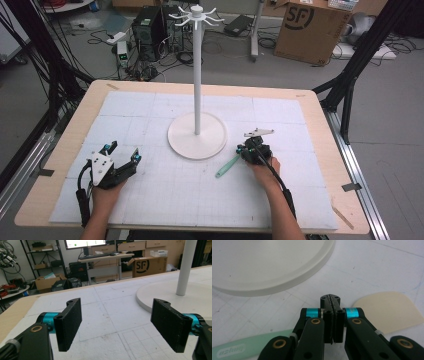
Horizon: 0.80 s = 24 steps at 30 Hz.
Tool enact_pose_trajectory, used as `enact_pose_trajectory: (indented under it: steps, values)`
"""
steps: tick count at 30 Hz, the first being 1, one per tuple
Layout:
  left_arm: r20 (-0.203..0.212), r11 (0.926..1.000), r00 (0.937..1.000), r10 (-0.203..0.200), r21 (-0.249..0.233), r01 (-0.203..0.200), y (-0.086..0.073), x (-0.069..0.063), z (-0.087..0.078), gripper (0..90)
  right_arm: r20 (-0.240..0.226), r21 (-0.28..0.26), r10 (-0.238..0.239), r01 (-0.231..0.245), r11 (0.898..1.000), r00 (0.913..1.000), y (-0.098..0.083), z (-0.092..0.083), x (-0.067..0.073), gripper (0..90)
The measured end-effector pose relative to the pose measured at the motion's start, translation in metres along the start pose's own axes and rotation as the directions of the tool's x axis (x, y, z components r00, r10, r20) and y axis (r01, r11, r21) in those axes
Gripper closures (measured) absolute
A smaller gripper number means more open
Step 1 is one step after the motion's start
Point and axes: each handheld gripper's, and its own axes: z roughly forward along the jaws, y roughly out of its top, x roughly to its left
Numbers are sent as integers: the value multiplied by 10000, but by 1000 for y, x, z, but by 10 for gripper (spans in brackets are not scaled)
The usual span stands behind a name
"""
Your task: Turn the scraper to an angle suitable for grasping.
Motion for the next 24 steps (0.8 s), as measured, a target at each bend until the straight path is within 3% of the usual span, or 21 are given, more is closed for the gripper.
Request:
enact_pose_trajectory:
  steps: [24]
  values:
    - [-5, 10000, 10000, -13, -17, 13, 0, 0, 0, 256, -122, -347, 537, -541, 9979, 9985, -32, -28, 5, 900]
